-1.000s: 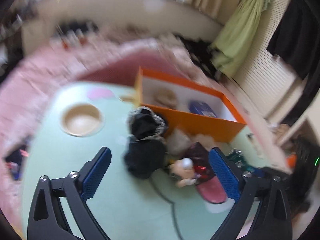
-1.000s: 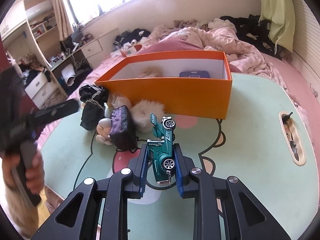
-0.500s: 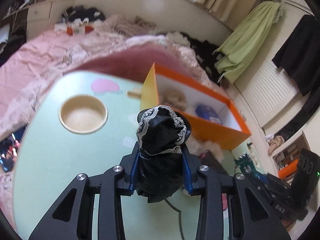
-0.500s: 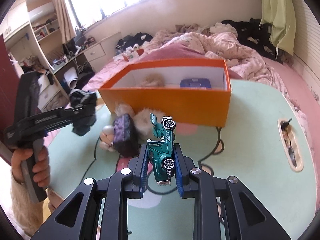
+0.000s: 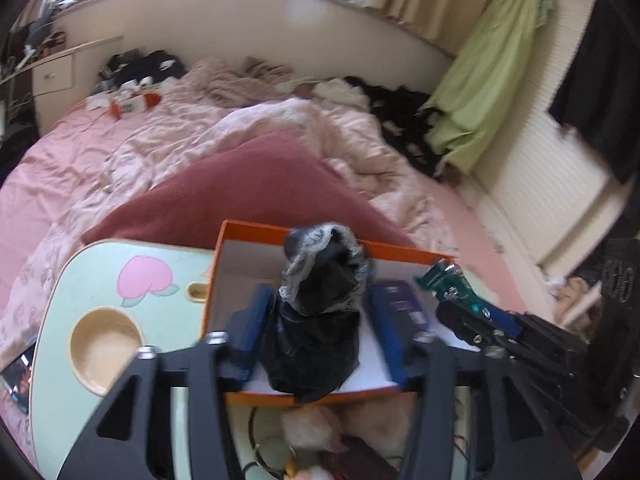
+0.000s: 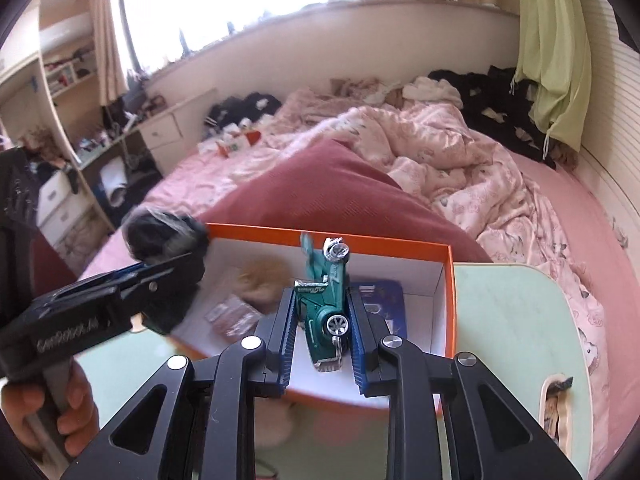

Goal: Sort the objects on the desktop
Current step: 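Lower the car into the box with right gripper while left drops the black cloth in, then reach the right gripper to the dark purple pouch and grasp it, then hold the purple pouch in the right gripper while the left gripper grasps the white toy figure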

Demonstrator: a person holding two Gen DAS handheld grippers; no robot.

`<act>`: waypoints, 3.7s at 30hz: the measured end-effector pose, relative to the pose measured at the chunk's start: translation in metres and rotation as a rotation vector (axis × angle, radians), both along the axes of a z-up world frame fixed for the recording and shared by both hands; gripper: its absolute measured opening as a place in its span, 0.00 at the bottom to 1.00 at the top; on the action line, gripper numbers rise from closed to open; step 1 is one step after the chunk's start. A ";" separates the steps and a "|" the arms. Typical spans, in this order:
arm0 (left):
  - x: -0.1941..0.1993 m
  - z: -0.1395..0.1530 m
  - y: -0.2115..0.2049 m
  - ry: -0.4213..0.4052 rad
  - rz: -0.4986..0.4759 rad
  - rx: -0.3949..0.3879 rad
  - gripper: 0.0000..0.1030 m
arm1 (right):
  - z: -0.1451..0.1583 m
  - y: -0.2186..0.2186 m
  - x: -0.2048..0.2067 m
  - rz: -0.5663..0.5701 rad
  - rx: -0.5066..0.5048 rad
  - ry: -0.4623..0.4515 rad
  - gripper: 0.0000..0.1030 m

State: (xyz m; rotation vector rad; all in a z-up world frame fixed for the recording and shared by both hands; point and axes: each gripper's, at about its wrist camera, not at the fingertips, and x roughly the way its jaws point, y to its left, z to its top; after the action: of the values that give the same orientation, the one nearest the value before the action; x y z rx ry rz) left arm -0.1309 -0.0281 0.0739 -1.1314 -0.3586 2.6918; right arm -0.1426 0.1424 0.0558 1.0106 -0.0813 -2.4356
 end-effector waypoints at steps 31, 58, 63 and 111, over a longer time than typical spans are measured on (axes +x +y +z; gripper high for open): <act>0.169 -0.072 0.007 -0.001 0.032 -0.313 0.87 | -0.073 0.004 0.122 0.108 0.234 -0.151 0.97; 0.183 -0.076 0.002 0.098 0.036 -0.304 1.00 | -0.036 -0.008 0.118 0.175 0.129 -0.018 0.47; 0.183 -0.076 0.002 0.099 0.036 -0.304 1.00 | -0.029 -0.033 0.107 0.222 0.123 -0.022 0.39; 0.114 -0.046 0.007 0.002 0.029 -0.232 0.93 | -0.064 0.008 0.128 0.171 0.168 -0.088 0.26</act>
State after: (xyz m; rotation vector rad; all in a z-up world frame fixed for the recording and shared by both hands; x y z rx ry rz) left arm -0.0167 -0.0212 0.0280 -1.1908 -0.0631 2.8164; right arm -0.0149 0.1502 -0.0081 1.1482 0.1755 -2.2716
